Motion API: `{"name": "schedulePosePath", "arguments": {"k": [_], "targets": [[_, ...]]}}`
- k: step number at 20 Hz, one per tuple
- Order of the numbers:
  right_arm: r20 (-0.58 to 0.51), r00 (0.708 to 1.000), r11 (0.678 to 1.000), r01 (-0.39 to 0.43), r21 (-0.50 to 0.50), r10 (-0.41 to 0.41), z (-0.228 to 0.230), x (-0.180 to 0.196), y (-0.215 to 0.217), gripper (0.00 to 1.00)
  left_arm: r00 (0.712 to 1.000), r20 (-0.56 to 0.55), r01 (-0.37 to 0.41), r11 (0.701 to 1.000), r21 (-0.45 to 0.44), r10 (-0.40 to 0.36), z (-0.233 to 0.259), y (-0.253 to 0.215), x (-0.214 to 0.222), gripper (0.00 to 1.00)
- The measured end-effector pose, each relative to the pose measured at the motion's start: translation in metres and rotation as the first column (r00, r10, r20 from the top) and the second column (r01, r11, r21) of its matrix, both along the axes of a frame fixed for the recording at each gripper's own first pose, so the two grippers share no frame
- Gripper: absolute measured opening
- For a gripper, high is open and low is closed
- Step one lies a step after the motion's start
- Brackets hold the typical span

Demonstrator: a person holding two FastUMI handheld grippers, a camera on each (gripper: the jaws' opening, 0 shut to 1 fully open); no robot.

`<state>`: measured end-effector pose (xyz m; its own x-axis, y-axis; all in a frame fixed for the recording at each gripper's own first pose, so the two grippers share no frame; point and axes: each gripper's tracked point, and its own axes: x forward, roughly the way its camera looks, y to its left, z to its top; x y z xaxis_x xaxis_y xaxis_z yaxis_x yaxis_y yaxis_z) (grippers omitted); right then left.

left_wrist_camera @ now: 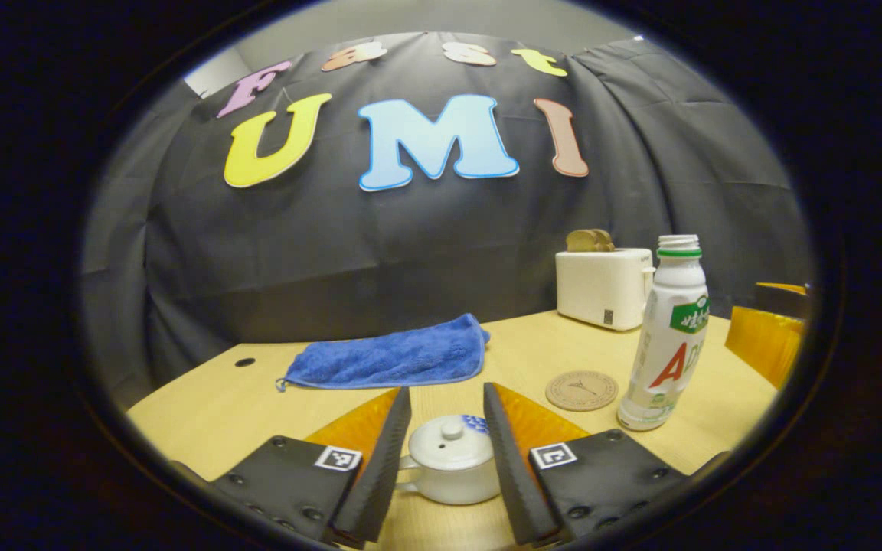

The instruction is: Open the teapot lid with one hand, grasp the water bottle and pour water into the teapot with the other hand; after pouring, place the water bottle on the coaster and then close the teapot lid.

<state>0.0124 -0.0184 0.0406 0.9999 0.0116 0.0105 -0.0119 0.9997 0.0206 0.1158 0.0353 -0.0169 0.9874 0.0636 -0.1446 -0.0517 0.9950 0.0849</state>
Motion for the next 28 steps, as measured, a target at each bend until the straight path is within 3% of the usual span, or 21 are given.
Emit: {"name": "schedulePosePath", "arguments": {"k": [2, 3, 4, 5, 6, 7, 9, 11, 13, 15, 16, 17, 20, 21, 23, 25, 28], "targets": [[-0.005, 1.0, 1.0, 0.005, 0.003, -0.005, -0.003, 0.001, -0.002, 0.99, 1.0, -0.011, -0.003, 1.0, -0.004, 0.003, -0.004, 0.0, 0.002, 0.48], [-0.008, 1.0, 1.0, 0.007, 0.005, -0.007, -0.003, 0.001, -0.003, 0.99, 1.0, -0.018, -0.003, 1.0, -0.002, 0.003, -0.006, 0.0, 0.003, 0.58], [-0.01, 1.0, 1.0, 0.009, 0.008, -0.009, -0.005, 0.002, -0.004, 0.99, 1.0, -0.021, -0.008, 1.0, 0.003, 0.008, -0.008, 0.001, 0.003, 0.57], [-0.013, 1.0, 1.0, 0.011, 0.012, -0.011, -0.006, 0.002, -0.005, 0.99, 1.0, -0.019, -0.004, 1.0, 0.003, 0.004, -0.006, 0.0, 0.005, 0.46], [-0.015, 1.0, 1.0, 0.012, 0.016, -0.012, -0.007, 0.003, -0.006, 0.99, 1.0, -0.022, -0.005, 1.0, 0.008, 0.005, -0.007, 0.0, 0.005, 0.53], [-0.018, 1.0, 1.0, 0.014, 0.018, -0.014, -0.008, 0.003, -0.007, 0.99, 1.0, -0.028, -0.007, 1.0, 0.009, 0.007, -0.008, 0.0, 0.006, 0.42], [-0.022, 1.0, 1.0, 0.018, 0.021, -0.018, -0.01, 0.003, -0.01, 0.99, 0.999, -0.043, -0.005, 1.0, -0.009, 0.004, -0.006, -0.002, 0.008, 0.38], [-0.025, 0.999, 0.999, 0.025, 0.026, -0.024, -0.011, 0.002, -0.014, 0.99, 0.999, -0.051, 0.006, 1.0, -0.015, -0.007, -0.008, -0.005, 0.011, 0.24], [-0.03, 0.999, 0.999, 0.032, 0.031, -0.031, -0.014, 0.003, -0.017, 0.99, 0.998, -0.055, 0.01, 1.0, -0.008, -0.011, -0.007, -0.005, 0.011, 0.17], [-0.038, 0.999, 0.999, 0.031, 0.042, -0.029, -0.016, 0.003, -0.017, 0.99, 0.998, -0.055, 0.009, 1.0, -0.007, -0.009, -0.006, -0.004, 0.01, 0.19], [-0.042, 0.999, 0.999, 0.028, 0.045, -0.027, -0.017, 0.003, -0.017, 0.99, 0.999, -0.054, 0.008, 1.0, -0.011, -0.009, -0.007, -0.003, 0.01, 0.12], [-0.045, 0.999, 0.999, 0.027, 0.046, -0.025, -0.018, 0.003, -0.018, 0.99, 0.999, -0.049, 0.011, 1.0, -0.016, -0.011, -0.005, -0.004, 0.01, 0.16], [-0.05, 0.998, 0.999, 0.026, 0.043, -0.024, -0.02, 0.004, -0.018, 0.99, 0.999, -0.039, 0.026, 0.999, -0.04, -0.028, -0.003, -0.004, 0.01, 0.09], [-0.051, 0.998, 0.999, 0.026, 0.043, -0.023, -0.02, 0.005, -0.017, 0.99, 0.999, -0.027, 0.029, 0.998, -0.052, -0.031, 0.002, -0.004, 0.009, 0.13], [-0.056, 0.998, 0.999, 0.023, 0.045, -0.02, -0.021, 0.007, -0.017, 0.99, 0.999, -0.003, 0.038, 0.998, -0.057, -0.038, 0.014, -0.003, 0.008, 0.09], [-0.062, 0.998, 0.999, 0.016, 0.044, -0.014, -0.023, 0.008, -0.014, 0.99, 0.999, 0.025, 0.046, 0.997, -0.055, -0.044, 0.026, -0.001, 0.008, 0.13], [-0.063, 0.998, 0.999, 0.009, 0.036, -0.007, -0.023, 0.011, -0.01, 0.99, 0.998, 0.048, 0.041, 0.997, -0.072, -0.038, 0.041, 0.015, 0.011, 0.08]]}}
